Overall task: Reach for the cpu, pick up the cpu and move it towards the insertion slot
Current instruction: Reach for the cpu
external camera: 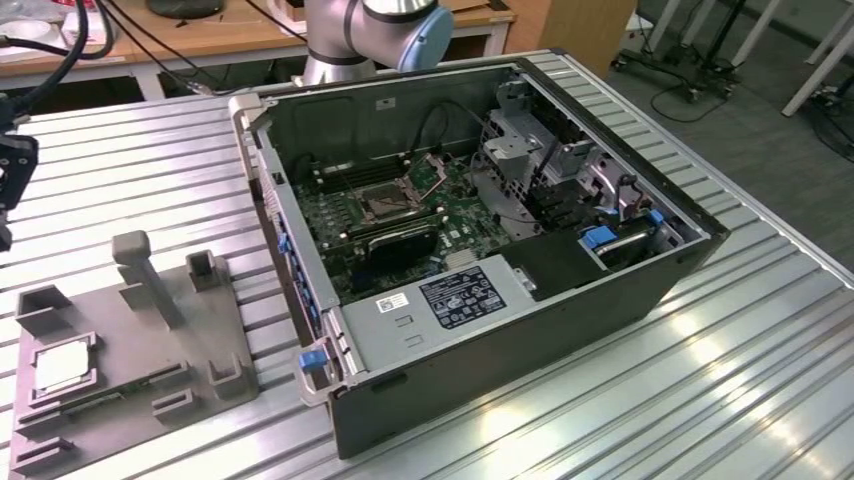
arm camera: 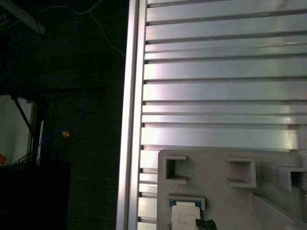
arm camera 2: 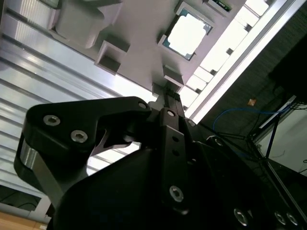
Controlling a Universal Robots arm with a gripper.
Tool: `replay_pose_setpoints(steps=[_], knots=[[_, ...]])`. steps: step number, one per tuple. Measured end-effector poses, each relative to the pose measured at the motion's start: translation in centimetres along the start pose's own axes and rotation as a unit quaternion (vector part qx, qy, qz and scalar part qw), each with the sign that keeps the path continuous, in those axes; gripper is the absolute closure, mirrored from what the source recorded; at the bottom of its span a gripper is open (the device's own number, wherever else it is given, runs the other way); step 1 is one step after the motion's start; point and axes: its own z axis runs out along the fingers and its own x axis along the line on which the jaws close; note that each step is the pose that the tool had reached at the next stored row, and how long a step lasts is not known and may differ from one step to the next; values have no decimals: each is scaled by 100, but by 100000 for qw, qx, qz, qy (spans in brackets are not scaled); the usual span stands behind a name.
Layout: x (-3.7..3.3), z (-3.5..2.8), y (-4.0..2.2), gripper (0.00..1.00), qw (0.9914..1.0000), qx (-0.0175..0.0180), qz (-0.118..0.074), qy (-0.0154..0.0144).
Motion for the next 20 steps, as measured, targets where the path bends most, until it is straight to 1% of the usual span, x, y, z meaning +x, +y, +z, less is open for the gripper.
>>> replay_pose_setpoints(steps=[3,4,8,9,10,14,15,17,18,19,20], knots=[[5,14,-5,89,100000,3,-10,0],[7,21,-9,82,100000,1,-15,-1],[16,50,-39,81,100000,1,-25,-8],[18,56,-54,75,100000,2,-26,-13],[22,63,-68,75,100000,4,-32,-13],[39,128,-103,52,100000,4,-35,-23],[48,145,-114,52,100000,3,-38,-24],[72,181,-140,40,100000,3,-51,-24],[84,199,-154,40,100000,4,-55,-21],[96,216,-169,35,100000,4,-60,-24],[106,234,-177,35,100000,4,-57,-24]])
